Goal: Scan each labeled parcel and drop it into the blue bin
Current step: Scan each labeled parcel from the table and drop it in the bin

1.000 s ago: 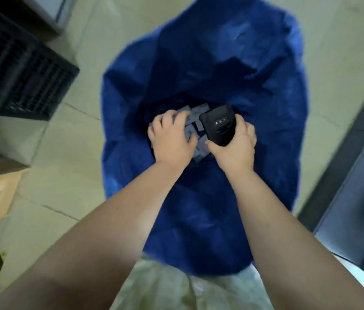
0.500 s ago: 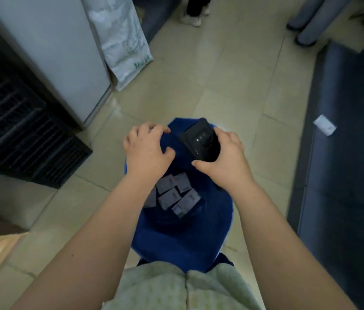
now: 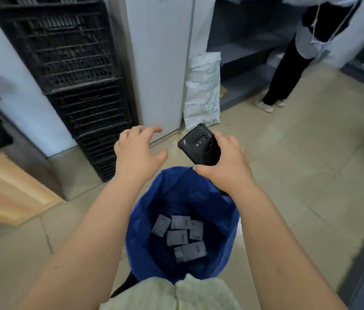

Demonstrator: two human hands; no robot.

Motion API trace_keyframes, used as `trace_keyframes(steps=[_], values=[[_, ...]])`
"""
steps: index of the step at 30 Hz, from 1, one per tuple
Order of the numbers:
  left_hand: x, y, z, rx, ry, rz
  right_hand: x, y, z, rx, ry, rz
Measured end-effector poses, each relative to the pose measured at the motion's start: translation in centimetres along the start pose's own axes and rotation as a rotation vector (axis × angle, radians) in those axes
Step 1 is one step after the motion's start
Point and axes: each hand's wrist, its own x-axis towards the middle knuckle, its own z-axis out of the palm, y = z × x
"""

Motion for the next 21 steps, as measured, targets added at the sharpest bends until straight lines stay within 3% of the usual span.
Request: trace_keyframes(steps=[12,21], values=[[-18.0,-7.9,-8.3,0.163,0.300,-0.532,-8.6,-8.8,7.0,-0.074,-0.373,-0.489],[-36.9,-14.2,-17.1,0.223,0.524,-0.945,-22.7,-20.3,12.7,-0.097,-0.557,-0.894]])
